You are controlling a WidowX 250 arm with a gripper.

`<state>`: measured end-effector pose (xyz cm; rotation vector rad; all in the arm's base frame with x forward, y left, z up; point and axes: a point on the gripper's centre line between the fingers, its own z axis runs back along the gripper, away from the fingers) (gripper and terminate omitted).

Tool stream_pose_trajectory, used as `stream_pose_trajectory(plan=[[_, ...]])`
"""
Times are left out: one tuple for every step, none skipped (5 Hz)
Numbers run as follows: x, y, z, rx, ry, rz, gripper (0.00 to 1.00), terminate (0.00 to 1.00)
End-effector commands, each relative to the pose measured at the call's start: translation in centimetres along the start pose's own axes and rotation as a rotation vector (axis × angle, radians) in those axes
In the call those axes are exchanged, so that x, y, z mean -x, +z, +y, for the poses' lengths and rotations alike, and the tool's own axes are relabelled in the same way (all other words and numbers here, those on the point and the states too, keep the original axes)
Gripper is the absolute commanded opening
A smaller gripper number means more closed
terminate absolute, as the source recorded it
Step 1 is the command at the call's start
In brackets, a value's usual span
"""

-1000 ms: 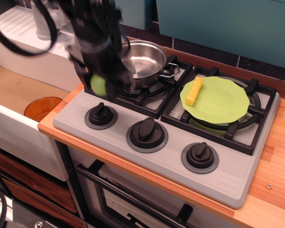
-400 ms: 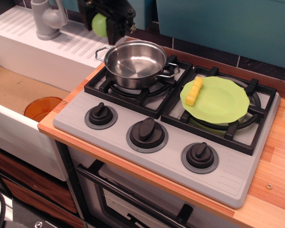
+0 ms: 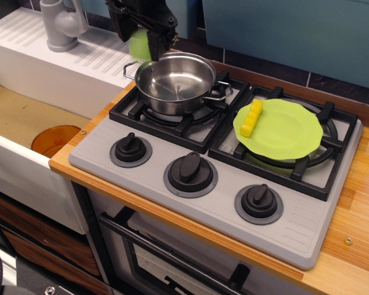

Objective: Put fry on plate and smallpear in pot or pan on stove

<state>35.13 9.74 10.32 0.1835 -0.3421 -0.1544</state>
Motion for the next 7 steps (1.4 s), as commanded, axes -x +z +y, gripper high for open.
stream_pose_trajectory(plan=[[-1.0, 1.5, -1.0, -0.016, 0.023, -0.020, 1.00, 0.00], [-0.9, 2.7, -2.0, -0.035, 0.039, -0.007, 1.00, 0.00], [-0.9, 4.3, -3.5, -0.050, 0.066, 0.012, 1.00, 0.00], [-1.0, 5.7, -5.0, -0.059, 0.087, 0.034, 1.00, 0.00], [-1.2, 6.6, -6.6, -0.013, 0.120, 0.030, 1.00, 0.00], [-2.1, 6.6, -7.7, 0.072, 0.149, 0.036, 1.00, 0.00], [-2.5, 6.0, -8.5, 0.087, 0.148, 0.049, 1.00, 1.00]])
